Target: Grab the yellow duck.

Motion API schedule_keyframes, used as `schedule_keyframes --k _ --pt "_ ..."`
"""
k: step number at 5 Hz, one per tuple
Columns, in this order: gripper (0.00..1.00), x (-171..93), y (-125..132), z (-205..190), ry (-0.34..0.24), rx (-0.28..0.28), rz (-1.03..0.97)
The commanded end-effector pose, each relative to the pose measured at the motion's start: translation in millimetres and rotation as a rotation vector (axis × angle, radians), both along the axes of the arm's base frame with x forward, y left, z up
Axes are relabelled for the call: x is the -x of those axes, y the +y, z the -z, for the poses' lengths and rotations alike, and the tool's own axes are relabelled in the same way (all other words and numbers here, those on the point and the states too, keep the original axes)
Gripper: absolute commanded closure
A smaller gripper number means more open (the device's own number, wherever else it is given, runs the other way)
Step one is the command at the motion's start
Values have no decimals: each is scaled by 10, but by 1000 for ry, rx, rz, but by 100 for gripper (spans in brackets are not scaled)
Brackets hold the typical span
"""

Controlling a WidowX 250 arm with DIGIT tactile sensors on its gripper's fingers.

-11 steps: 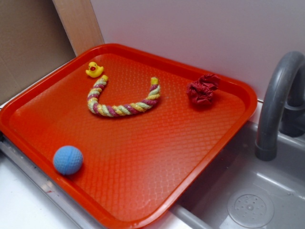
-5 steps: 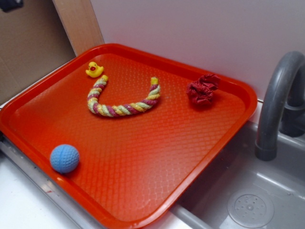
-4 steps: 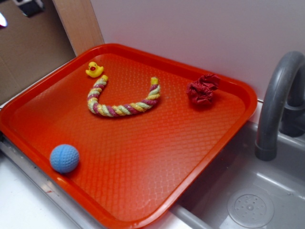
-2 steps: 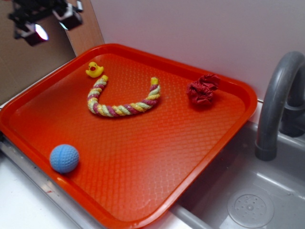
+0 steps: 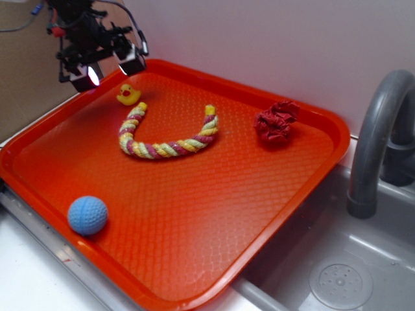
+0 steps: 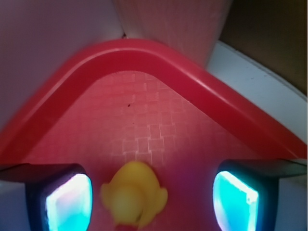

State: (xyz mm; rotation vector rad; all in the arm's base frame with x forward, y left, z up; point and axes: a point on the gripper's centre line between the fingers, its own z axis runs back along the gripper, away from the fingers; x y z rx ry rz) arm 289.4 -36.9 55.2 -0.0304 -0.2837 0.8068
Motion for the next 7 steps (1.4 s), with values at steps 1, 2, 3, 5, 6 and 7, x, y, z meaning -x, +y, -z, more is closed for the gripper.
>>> schedule_keyframes --k 1,2,3,5,6,7 --pt "100 -105 -39 180 6 -10 58" --pt "100 -28 -143 140 -5 -21 67" --pt "100 25 -172 -18 3 -1 97" --pt "100 329 -293 -890 65 13 353" --pt "100 502 -318 -1326 36 6 446" --pt "100 745 -303 -1740 -6 22 548"
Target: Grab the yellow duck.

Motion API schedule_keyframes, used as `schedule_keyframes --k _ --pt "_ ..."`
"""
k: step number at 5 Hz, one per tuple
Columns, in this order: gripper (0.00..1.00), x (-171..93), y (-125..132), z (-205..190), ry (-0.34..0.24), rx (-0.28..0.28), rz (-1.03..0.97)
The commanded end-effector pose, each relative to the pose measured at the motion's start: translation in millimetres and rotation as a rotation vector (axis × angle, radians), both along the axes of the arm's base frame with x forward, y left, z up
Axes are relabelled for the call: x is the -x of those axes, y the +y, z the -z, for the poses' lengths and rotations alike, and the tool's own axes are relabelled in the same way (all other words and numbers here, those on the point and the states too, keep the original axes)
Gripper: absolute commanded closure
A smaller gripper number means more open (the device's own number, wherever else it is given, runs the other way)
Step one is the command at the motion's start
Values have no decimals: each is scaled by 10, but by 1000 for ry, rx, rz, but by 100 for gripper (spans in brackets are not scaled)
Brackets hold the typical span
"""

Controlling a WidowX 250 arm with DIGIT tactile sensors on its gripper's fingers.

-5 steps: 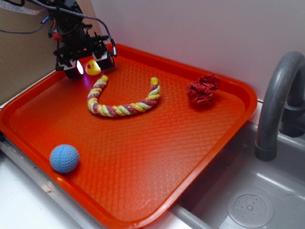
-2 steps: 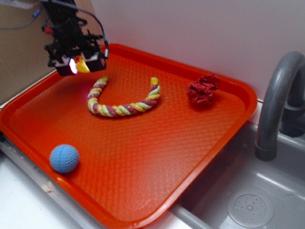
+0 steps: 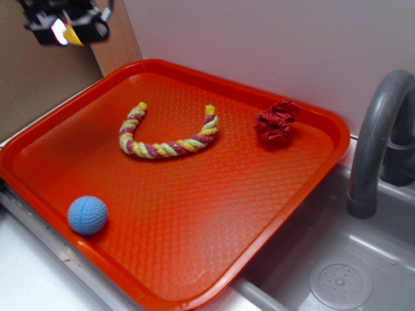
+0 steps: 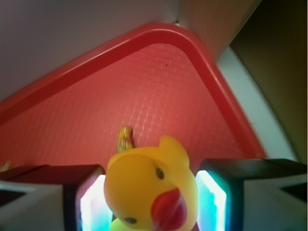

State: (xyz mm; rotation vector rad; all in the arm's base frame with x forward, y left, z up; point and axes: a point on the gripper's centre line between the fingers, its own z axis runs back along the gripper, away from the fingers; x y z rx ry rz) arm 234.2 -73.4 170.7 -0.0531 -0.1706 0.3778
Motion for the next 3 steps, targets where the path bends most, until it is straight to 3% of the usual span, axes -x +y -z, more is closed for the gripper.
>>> schedule_keyframes --k 1,2,3 --pt "100 394 123 -859 -145 74 142" --pt "100 499 180 -945 -171 129 127" --pt "100 443 259 -981 -137 64 144"
